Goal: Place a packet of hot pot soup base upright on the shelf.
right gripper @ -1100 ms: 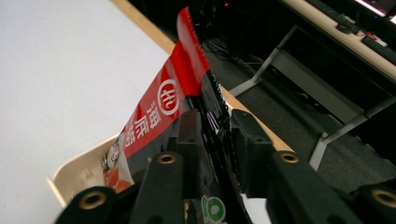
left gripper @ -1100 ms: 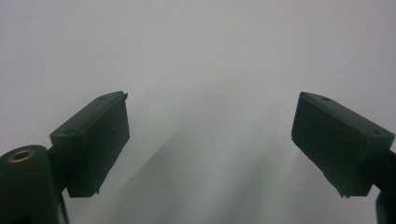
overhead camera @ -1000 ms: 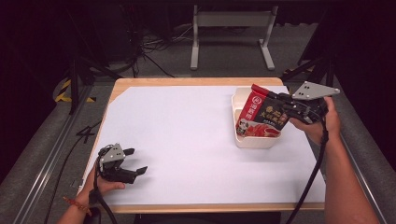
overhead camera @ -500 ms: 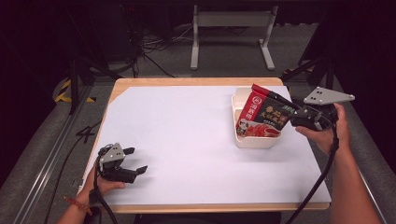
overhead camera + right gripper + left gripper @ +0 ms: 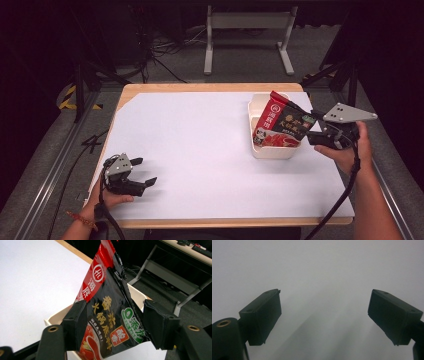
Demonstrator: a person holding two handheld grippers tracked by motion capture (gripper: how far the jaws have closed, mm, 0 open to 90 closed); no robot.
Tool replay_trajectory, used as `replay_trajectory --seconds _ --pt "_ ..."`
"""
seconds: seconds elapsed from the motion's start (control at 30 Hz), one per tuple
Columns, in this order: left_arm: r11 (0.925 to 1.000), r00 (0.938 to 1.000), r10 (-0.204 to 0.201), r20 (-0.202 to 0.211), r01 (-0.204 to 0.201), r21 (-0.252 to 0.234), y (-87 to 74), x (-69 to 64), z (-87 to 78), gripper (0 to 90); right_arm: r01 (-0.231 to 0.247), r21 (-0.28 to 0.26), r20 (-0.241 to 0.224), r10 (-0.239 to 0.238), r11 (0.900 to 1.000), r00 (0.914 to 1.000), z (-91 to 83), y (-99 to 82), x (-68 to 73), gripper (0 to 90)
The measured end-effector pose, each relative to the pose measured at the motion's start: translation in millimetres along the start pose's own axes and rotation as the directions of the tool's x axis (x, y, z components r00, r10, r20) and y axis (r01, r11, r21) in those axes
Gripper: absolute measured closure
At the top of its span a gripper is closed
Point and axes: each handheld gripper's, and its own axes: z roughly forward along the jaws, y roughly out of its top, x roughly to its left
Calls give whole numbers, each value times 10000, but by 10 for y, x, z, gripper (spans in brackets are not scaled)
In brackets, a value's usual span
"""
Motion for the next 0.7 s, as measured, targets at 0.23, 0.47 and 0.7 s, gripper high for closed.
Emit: replay_trajectory --seconds 0.23,0.47,0.7 --pt "10000 10000 -38 28 38 16 -5 11 2 123 -72 -178 300 77 9998 9995 -188 -54 -54 332" --pt "10000 10000 -58 62 58 -4 -8 11 -3 124 -134 233 545 121 9996 9984 -169 -201 -28 308" --pt "10000 10000 -34 38 34 31 -8 15 2 123 -239 425 260 228 9988 9994 -156 -374 7 321"
